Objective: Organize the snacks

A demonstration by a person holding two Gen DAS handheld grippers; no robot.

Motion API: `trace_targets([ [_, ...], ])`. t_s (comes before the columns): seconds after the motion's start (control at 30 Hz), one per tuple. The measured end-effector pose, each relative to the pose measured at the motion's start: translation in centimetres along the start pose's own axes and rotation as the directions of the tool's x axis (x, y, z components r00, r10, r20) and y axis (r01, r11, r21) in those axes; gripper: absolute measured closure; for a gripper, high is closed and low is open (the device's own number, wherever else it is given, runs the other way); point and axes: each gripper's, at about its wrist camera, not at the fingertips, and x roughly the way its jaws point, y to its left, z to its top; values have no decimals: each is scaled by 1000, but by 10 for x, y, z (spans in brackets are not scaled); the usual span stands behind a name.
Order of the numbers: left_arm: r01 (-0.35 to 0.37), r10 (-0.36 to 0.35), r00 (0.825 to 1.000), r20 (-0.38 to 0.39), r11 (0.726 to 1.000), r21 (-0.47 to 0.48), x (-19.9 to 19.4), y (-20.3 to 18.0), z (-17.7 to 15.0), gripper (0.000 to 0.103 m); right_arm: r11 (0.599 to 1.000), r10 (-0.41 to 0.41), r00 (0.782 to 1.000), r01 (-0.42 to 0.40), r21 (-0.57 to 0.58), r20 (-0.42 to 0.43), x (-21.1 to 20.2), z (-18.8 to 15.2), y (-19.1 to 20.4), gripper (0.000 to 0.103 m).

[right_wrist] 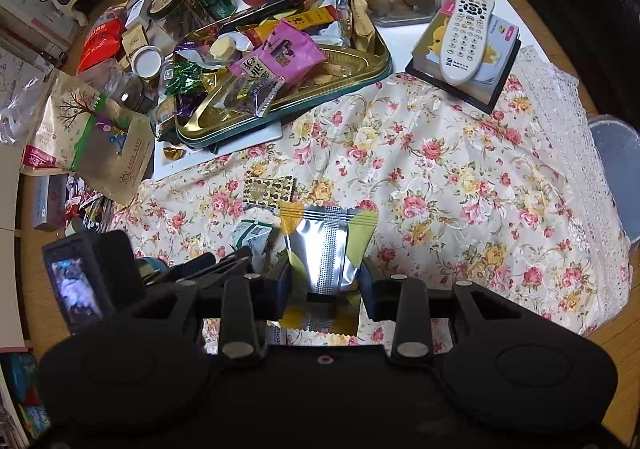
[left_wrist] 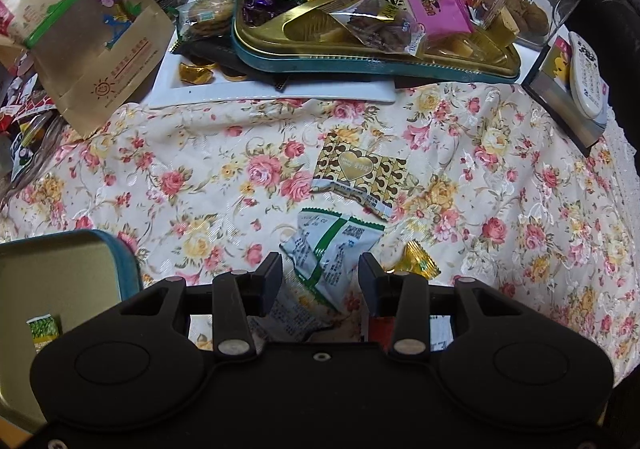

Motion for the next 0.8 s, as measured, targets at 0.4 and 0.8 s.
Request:
trace_targets([
  [0.4,-31,31,999,-37,999,-7,30,-4,2,53,995,79,997,-79,63,-2,-13,1,-19,65],
  [0.8,-42,41,997,-70,999,-14,53,-10,3,51,992,104,995,-103,72,0,-17,-1,-19,65],
])
